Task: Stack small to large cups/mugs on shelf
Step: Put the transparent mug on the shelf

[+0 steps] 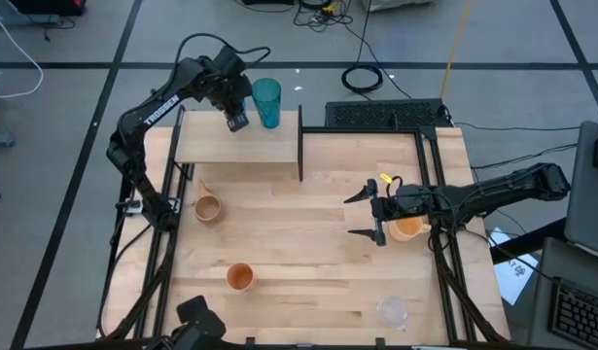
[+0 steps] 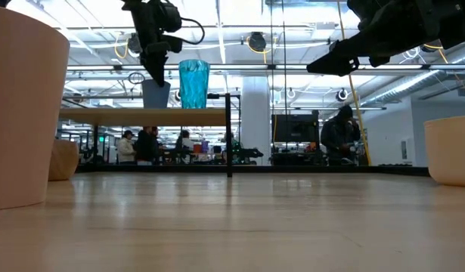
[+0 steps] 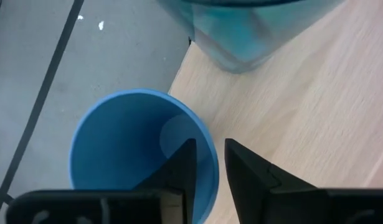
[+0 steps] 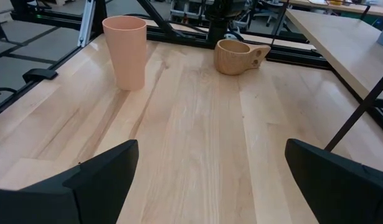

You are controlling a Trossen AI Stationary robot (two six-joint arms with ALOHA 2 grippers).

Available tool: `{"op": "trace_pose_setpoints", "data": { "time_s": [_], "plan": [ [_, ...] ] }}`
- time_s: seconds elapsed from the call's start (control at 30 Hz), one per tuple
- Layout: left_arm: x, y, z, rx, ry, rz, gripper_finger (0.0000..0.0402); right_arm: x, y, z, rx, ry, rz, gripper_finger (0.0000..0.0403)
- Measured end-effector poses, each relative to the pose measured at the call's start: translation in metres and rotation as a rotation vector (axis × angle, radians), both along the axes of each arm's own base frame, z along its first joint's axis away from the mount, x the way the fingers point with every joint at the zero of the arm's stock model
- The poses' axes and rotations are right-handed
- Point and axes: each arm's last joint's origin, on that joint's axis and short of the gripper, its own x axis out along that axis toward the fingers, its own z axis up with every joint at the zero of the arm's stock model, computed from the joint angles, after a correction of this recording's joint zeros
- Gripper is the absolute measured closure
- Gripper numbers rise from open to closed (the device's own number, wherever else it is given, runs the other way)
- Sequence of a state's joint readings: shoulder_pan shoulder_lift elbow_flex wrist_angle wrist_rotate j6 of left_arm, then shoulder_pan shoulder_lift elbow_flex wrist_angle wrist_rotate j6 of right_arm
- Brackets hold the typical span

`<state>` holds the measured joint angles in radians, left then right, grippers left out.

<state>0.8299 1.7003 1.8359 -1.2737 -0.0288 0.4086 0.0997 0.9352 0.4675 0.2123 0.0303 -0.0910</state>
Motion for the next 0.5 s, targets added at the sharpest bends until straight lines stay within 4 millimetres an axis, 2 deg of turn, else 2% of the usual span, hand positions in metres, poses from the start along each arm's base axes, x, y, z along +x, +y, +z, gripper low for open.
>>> {"op": "trace_pose_setpoints", "data": {
  "time_s": [0.23, 0.5],
  "plan": [
    [-0.007, -0.015, 0.021, 0.067, -0.069, -0.008, 0.0315, 0.000, 0.000, 0.000, 0.000, 0.000, 0.000, 0.0007],
    [-0.024, -0.054, 0.060, 0.178, -0.193, 0.027, 0.0315, 0.000, 0.000, 0.000, 0.018, 0.001, -0.007, 0.0007]
  ]
}}
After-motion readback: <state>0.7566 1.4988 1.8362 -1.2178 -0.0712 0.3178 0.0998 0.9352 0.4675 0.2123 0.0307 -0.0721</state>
